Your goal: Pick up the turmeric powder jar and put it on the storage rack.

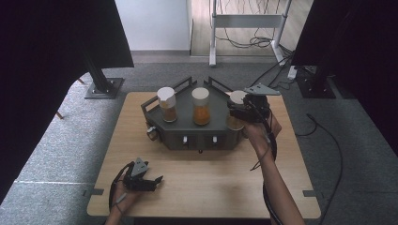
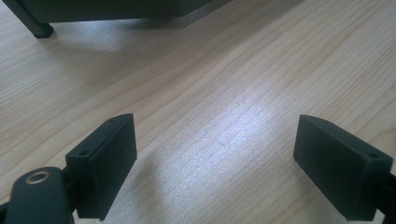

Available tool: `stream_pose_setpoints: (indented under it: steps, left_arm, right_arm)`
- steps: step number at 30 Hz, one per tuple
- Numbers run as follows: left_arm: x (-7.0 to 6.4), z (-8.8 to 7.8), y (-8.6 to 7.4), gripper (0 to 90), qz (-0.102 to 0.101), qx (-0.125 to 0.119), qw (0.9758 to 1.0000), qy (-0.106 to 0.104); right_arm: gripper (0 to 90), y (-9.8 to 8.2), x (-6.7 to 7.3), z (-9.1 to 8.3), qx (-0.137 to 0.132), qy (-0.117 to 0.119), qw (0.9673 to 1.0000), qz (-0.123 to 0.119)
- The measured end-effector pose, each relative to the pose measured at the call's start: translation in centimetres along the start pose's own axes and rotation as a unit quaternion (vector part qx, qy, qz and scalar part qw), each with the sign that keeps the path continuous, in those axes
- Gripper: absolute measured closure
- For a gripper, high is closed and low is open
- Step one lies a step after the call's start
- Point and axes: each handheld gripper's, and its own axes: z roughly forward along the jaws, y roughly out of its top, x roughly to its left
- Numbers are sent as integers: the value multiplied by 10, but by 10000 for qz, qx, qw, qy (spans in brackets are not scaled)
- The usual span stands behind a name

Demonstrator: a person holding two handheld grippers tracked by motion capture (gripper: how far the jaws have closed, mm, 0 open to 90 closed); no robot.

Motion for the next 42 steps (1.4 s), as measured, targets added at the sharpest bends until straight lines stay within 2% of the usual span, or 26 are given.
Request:
stream_pose_setpoints:
  steps: [9, 20, 24, 28, 33, 42]
  left_arm:
    - [0, 0, 0, 135, 14, 1, 10000, -2]
    - [1, 0, 0, 135, 0, -3, 10000, -26]
    - [1, 0, 0, 135, 0, -10, 10000, -31]
    - [1, 0, 0, 135, 6, -4, 10000, -37]
    - [2, 0, 0, 135, 8, -12, 10000, -33]
    - [1, 0, 0, 135, 19, -10, 10000, -30]
  right_arm:
    - [329, 9, 1, 15, 58, -149, 9999, -53]
    - [329, 16, 2, 38, 85, -178, 9998, 16]
    - [329, 18, 5, 49, 156, -196, 9997, -60]
    - [329, 17, 9, 60, 211, -249, 9993, -155]
    - [329, 14, 8, 69, 259, -312, 9991, -104]
    - [328, 8, 5, 73, 260, -339, 9991, -31]
